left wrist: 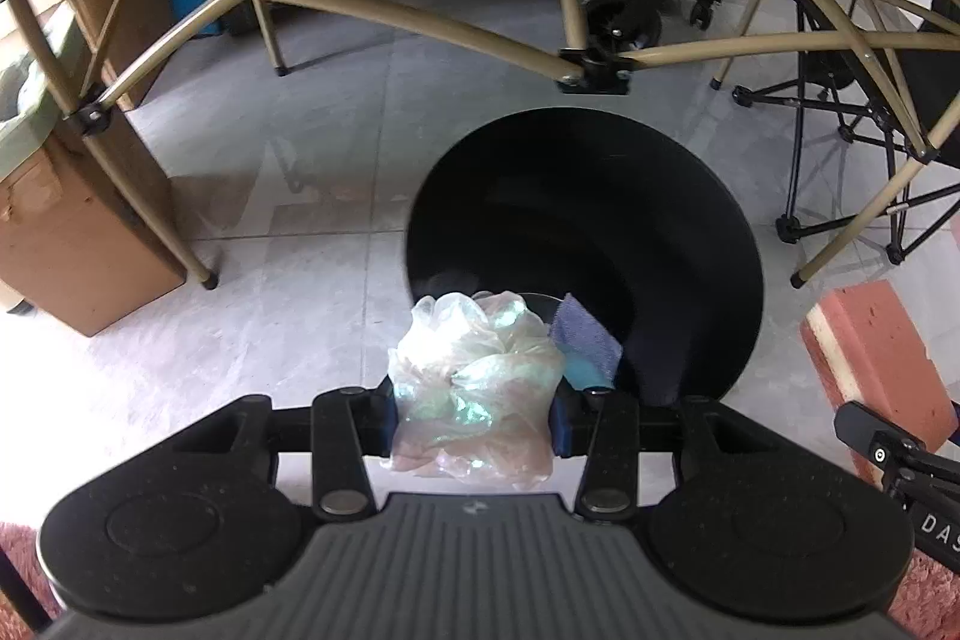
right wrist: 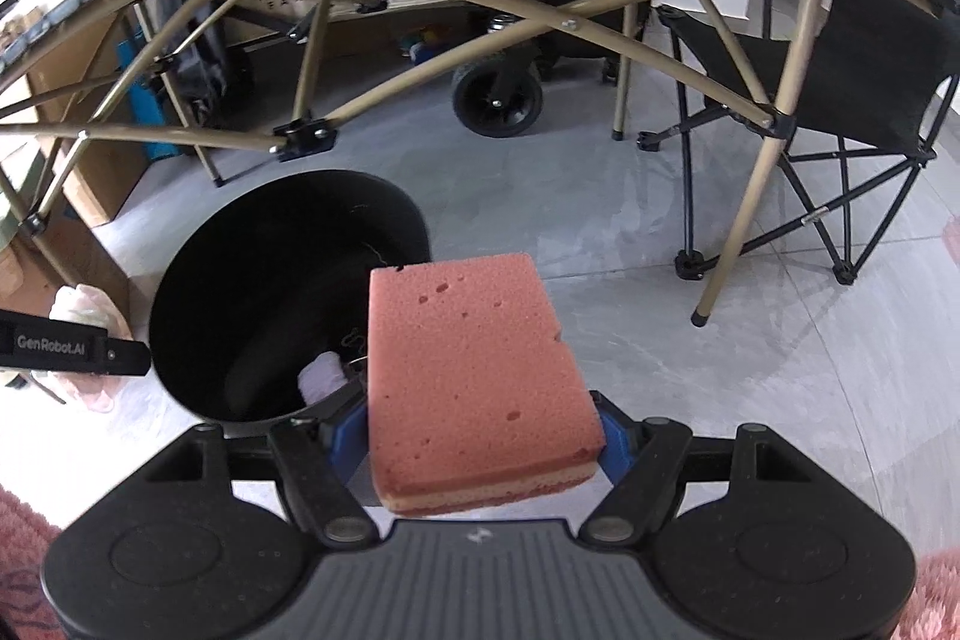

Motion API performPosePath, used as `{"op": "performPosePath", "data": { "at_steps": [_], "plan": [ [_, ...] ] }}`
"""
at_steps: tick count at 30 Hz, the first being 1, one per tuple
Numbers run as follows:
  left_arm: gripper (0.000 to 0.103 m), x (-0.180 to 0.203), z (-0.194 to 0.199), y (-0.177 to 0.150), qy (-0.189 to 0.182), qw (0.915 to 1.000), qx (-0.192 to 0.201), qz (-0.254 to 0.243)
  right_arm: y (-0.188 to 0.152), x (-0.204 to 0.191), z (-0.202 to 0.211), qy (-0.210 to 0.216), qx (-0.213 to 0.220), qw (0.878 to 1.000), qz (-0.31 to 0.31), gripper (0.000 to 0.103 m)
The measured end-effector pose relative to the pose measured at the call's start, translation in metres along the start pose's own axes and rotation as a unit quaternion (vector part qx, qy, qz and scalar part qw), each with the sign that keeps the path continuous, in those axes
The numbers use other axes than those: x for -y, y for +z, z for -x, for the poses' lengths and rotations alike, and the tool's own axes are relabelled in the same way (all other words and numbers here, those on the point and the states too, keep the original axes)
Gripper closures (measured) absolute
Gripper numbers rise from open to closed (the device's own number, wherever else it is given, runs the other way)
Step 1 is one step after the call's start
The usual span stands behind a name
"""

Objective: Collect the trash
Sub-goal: 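Open the left tool over the black bin to drop the plastic bag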

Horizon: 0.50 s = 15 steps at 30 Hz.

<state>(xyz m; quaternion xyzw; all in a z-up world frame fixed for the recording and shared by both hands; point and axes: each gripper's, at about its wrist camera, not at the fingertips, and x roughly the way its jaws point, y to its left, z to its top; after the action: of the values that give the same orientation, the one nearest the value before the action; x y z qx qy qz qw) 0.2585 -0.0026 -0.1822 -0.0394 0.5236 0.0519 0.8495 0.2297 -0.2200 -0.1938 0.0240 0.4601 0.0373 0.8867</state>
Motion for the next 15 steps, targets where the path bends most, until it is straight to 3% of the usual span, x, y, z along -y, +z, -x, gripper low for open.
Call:
{"op": "performPosePath", "data": {
  "at_steps": [15],
  "plan": [
    [0.059,0.039,-0.029,0.029,-0.01,0.9996,-0.015,-0.022,0.023,0.023,-0.022,-0.018,-0.001,0.999,-0.042,0.031]
  ]
}}
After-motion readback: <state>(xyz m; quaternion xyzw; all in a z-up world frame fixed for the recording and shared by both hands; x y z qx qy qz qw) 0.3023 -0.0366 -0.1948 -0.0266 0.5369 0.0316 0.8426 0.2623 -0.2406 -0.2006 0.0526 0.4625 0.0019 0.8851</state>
